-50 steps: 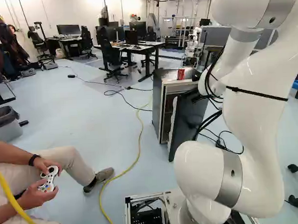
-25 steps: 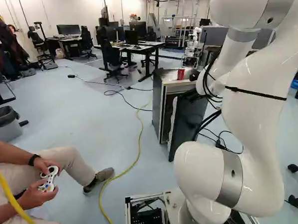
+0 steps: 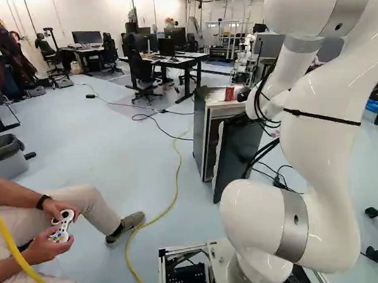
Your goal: Grab a drink from the fridge
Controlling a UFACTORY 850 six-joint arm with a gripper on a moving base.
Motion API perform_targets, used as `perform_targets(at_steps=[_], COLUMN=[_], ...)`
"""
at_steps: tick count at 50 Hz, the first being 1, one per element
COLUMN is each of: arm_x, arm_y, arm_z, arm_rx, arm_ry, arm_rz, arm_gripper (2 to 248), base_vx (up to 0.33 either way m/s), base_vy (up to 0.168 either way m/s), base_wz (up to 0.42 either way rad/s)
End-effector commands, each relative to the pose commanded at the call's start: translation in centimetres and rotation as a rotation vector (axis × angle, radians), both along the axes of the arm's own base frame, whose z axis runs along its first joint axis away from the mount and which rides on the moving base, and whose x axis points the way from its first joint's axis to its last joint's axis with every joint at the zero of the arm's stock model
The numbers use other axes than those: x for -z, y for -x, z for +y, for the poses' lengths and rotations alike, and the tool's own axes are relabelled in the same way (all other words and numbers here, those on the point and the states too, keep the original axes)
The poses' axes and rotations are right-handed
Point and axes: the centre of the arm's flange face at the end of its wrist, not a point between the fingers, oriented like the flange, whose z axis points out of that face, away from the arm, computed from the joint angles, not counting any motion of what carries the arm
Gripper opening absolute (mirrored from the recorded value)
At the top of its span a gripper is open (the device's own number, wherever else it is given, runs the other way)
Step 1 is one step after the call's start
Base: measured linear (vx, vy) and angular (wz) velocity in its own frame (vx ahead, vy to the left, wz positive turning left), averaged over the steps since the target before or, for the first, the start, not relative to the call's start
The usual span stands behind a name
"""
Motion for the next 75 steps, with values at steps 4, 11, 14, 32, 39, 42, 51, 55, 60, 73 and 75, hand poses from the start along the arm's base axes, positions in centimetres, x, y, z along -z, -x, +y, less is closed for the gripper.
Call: perform_targets(at_steps=[4,11,14,32,39,42,51,55,60,73,75], arm_x=[0.0,0.0,0.0,0.1,0.1,0.1,0.2,0.2,0.2,0.3,0.3], arm_y=[-0.3,-0.7,-0.9,-2.1,-2.6,-2.8,-3.4,-3.7,-4.1,-5.0,-5.1], arm_z=[0.1,0.3,0.4,0.7,0.9,0.9,1.1,1.2,1.3,1.6,1.6], arm_rx=[-0.004,-0.012,-0.015,-0.032,-0.038,-0.041,-0.05,-0.053,-0.058,-0.07,-0.072], arm_ry=[0.0,0.001,0.002,0.005,0.006,0.006,0.008,0.008,0.009,0.011,0.012], arm_rz=[-0.001,-0.002,-0.003,-0.008,-0.01,-0.011,-0.013,-0.014,-0.016,-0.02,-0.021], arm_gripper=[247,247,247,247,247,247,247,247,247,247,247], base_vx=[0.0,0.0,0.0,0.0,0.0,0.0,0.0,0.0,0.0,0.0,0.0], base_vy=[0.0,0.0,0.0,0.0,0.0,0.0,0.0,0.0,0.0,0.0,0.0], base_wz=[0.0,0.0,0.0,0.0,0.0,0.0,0.0,0.0,0.0,0.0,0.0])
